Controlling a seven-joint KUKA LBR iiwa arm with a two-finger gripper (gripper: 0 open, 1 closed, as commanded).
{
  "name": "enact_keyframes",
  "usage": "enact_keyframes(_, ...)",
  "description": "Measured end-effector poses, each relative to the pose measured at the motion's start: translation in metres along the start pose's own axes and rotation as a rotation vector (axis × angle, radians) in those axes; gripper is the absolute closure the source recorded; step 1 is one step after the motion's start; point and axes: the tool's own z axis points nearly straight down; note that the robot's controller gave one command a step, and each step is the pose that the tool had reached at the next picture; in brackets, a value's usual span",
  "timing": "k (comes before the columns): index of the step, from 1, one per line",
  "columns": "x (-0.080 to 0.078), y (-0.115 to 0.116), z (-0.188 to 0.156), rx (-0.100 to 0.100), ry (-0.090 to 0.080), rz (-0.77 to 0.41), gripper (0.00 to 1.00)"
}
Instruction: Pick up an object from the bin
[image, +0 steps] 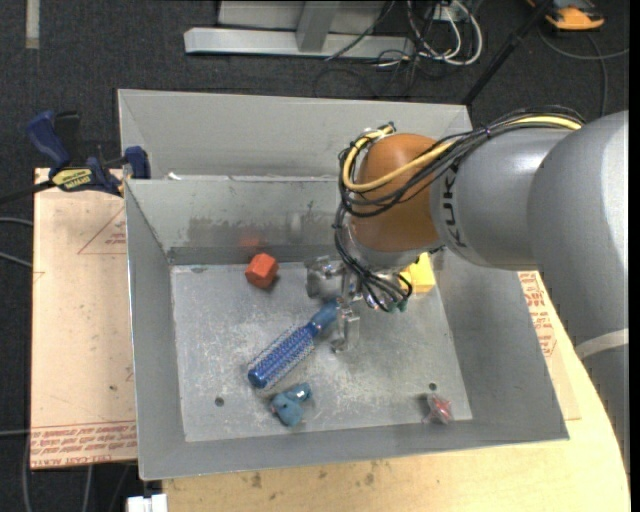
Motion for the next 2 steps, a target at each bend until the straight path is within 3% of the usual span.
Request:
enact_keyframes(1, -0.001, -0.001, -0.003, 0.001, -0.003, 0.001, 1.0)
enact_keyframes(2, -0.01, -0.003, -0.113, 0.003, -0.011, -0.028, 1.0)
